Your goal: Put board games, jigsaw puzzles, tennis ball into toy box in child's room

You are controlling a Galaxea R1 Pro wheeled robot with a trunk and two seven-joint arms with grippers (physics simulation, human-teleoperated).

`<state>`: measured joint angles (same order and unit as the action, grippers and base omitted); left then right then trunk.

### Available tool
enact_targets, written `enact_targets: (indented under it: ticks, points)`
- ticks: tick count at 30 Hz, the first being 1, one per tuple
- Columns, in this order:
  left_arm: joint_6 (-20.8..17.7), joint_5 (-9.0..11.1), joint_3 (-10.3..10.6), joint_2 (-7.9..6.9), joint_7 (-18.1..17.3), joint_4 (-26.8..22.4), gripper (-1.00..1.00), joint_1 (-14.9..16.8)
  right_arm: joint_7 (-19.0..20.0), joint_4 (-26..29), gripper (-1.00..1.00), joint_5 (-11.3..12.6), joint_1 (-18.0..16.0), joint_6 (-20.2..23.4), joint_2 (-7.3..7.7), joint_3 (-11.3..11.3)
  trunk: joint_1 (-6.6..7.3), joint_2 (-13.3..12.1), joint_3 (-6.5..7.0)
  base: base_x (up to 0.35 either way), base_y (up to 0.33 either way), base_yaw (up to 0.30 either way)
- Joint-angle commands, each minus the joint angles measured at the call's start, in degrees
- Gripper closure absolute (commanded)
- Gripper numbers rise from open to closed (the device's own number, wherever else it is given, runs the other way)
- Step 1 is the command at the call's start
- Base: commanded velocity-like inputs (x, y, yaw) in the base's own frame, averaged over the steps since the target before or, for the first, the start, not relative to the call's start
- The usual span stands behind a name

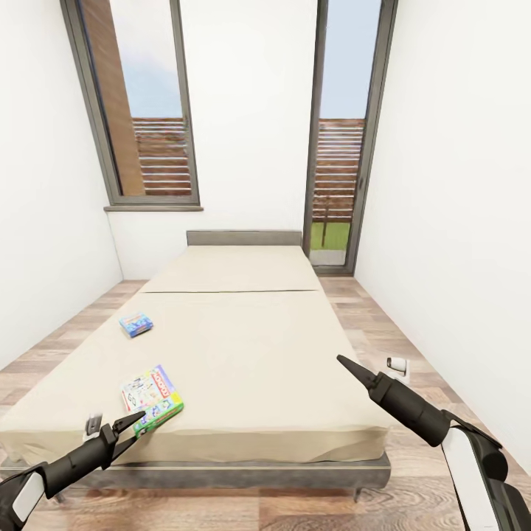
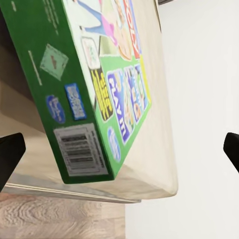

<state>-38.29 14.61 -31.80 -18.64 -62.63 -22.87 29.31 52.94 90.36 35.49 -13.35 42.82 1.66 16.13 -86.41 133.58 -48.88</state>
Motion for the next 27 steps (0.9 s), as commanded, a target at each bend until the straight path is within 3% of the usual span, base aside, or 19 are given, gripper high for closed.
enact_targets:
  ticks: [1, 27]
  points:
    - [-0.4, 0.1, -0.2, 0.01, -0.1, 0.0, -1.00, 0.0, 0.1, 0.0, -1.00, 0.2, -0.1, 0.3, -0.03, 0.0, 0.01, 0.0, -0.06, 0.000, -0.014, 0.000]
    - [-0.5, 0.1, -0.2, 0.01, -0.1, 0.0, -1.00, 0.0, 0.1, 0.0, -1.00, -0.1, -0.1, 0.3, -0.29, 0.0, 0.01, 0.0, -0.06, 0.015, -0.001, 0.000]
